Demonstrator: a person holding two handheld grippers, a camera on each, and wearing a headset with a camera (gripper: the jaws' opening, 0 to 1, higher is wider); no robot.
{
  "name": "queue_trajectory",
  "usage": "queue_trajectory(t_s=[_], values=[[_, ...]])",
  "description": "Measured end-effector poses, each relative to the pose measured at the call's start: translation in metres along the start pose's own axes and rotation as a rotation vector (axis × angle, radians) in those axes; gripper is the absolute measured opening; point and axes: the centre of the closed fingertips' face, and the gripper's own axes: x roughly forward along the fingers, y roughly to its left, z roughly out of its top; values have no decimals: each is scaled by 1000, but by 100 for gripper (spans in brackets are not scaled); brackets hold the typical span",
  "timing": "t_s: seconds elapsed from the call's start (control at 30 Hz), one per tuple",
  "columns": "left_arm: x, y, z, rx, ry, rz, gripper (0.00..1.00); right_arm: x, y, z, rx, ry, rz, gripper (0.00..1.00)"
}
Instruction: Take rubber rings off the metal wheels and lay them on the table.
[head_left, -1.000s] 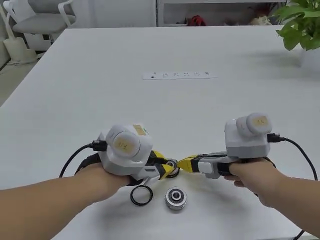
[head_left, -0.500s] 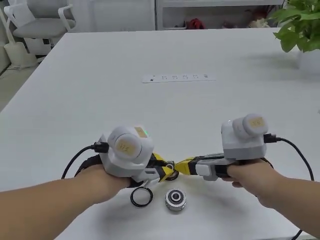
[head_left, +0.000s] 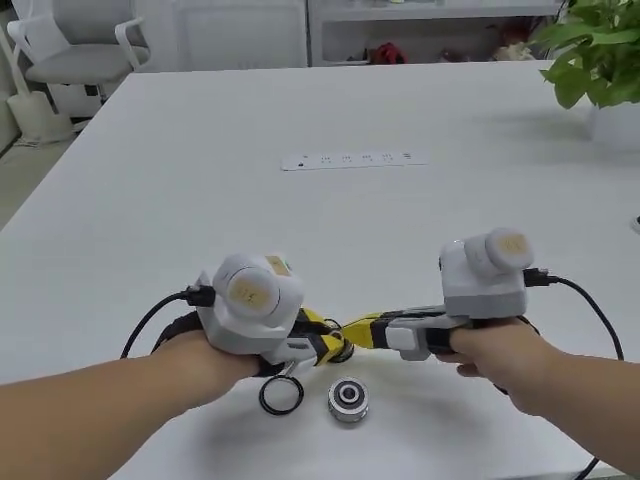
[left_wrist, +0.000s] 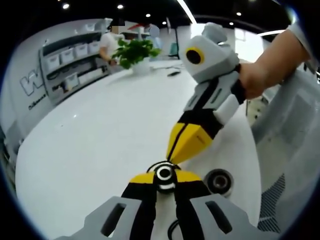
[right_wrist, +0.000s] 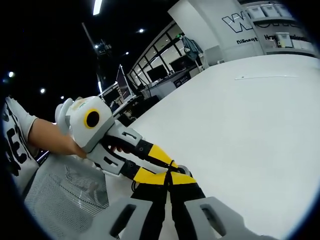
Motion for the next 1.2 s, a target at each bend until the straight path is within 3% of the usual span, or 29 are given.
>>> queue_trajectory(t_s=[0.23,0.43,0.7,0.93,1.2], values=[[-7,-3,0,-16,-4,-24,18,-2,0,1,25,-10,1,0],[-19,-9,6,-15,-44,-54,28,-2,3,3,48,-15,13,0],[-39,-3,14,-24,-106,-46,35,-5,7,11,81,-45,34,0],[-57,-7,9,6,-126,-79,50,-6,16,14,97,-56,57,0],[-77,-9,7,-26,-164,-93,60,-2,25,13,103,-44,89,0]])
